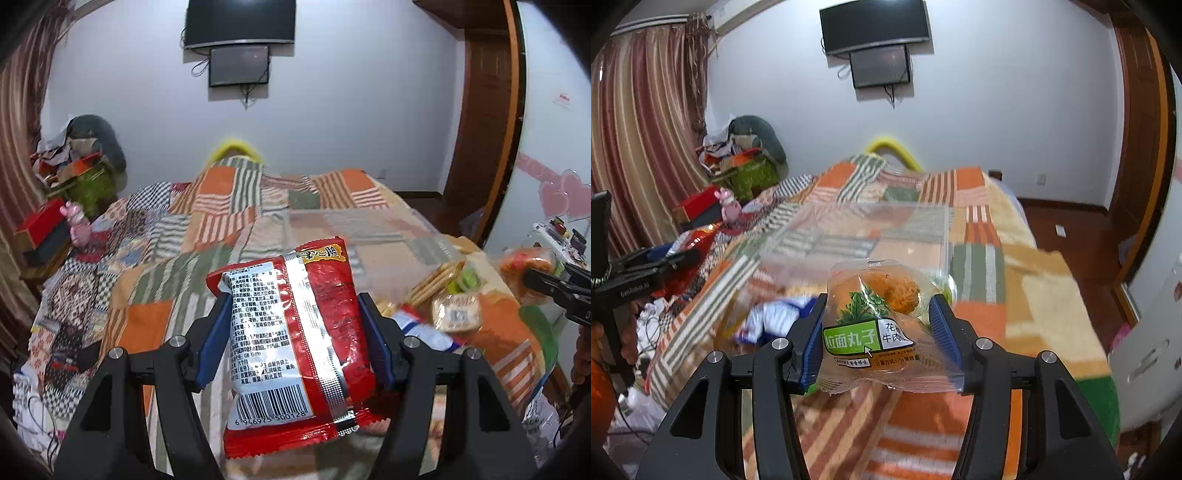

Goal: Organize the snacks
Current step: 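Carry red bag with left tool while right tool carries bread roll into the clear box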

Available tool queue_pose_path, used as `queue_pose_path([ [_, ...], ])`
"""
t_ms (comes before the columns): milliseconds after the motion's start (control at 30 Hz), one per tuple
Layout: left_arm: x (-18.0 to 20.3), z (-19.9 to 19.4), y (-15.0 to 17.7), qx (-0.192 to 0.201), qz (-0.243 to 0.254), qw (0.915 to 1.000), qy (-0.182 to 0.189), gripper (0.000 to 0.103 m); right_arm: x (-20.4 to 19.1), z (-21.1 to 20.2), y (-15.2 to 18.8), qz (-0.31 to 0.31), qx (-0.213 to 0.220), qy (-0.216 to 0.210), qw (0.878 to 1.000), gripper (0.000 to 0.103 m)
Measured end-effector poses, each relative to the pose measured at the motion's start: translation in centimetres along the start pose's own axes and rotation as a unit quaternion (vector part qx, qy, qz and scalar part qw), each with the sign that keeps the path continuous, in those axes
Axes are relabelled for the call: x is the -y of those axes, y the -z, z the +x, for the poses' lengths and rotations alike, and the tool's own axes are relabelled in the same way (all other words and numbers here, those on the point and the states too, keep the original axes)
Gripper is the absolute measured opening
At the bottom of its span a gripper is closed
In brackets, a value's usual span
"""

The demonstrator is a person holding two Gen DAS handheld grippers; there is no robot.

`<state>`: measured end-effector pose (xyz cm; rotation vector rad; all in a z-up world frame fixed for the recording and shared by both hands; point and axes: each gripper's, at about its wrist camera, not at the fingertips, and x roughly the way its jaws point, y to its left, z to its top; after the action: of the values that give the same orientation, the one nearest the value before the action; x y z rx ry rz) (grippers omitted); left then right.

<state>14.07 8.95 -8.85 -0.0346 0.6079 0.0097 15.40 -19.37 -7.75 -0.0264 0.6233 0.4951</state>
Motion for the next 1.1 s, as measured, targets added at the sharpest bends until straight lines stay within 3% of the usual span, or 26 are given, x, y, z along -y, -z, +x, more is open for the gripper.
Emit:
queue_pose_path([
  [400, 2.1, 5.0, -3.7, -0.006, -0.004, 0.9996, 0.027, 0.066, -0.6, 4.5, -3.1, -0.01, 0.008, 0.004, 1.0, 0.05],
  [567, 2.8, 7.7, -4.9, -0.017, 0.001, 0.9997, 0.02, 0.066, -0.5, 6.9, -4.0, -0.014, -0.001, 0.008, 1.0, 0.05],
  [1100, 5.2, 16.1, -6.7, -0.066, 0.028, 0.9973, 0.017, 0.066, 1.1, 13.3, -4.8, -0.003, -0.08, 0.018, 0.997, 0.05],
])
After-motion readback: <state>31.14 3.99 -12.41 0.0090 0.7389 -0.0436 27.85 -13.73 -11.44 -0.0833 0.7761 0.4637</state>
